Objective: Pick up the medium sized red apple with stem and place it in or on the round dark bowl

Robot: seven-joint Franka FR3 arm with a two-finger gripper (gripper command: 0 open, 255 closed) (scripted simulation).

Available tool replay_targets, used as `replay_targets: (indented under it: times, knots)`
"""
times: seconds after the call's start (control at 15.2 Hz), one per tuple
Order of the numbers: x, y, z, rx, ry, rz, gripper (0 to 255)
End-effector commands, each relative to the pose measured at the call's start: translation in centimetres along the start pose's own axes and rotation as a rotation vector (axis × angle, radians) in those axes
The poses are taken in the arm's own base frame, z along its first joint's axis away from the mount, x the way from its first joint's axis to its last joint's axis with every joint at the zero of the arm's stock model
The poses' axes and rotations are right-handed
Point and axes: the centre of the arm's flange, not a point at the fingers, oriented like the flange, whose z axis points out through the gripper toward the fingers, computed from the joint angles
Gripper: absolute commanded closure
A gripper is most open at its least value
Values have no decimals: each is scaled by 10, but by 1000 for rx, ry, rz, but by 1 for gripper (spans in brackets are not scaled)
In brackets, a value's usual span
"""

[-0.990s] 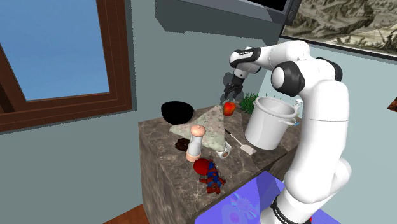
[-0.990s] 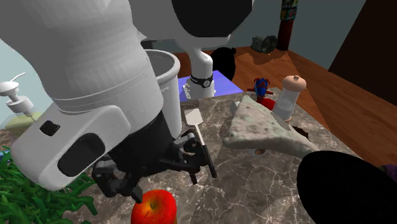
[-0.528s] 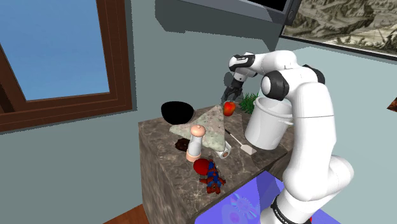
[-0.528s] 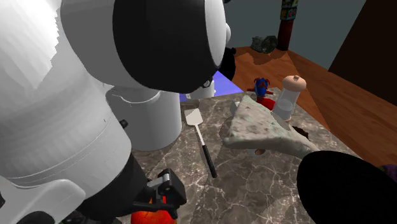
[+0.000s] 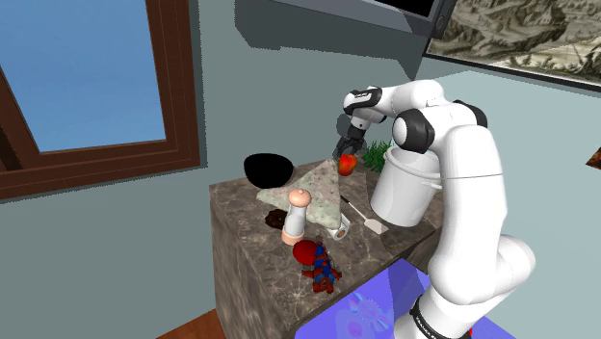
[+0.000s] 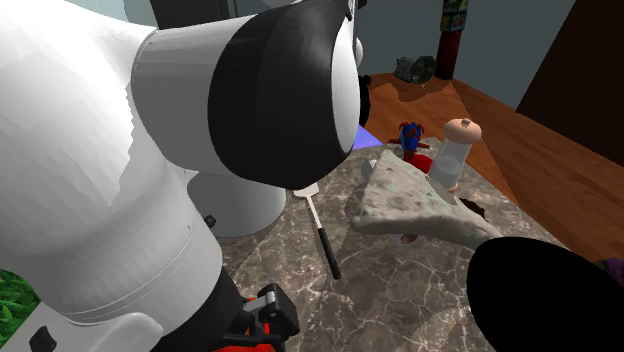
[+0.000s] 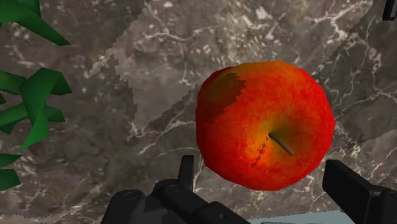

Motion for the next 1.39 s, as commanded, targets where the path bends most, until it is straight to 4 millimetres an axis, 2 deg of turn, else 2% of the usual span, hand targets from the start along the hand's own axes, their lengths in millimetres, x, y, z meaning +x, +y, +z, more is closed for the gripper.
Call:
replay_targets:
  times: [0.0,0.2,0.26,0.86,1.32]
  knots:
    - [0,0,0,0,0,0,0]
    - [0,0,0,0,0,0,0]
    - [0,0,0,0,0,0,255]
    - [0,0,0,0,0,0,255]
    - [3,-6,-36,0,0,0,255]
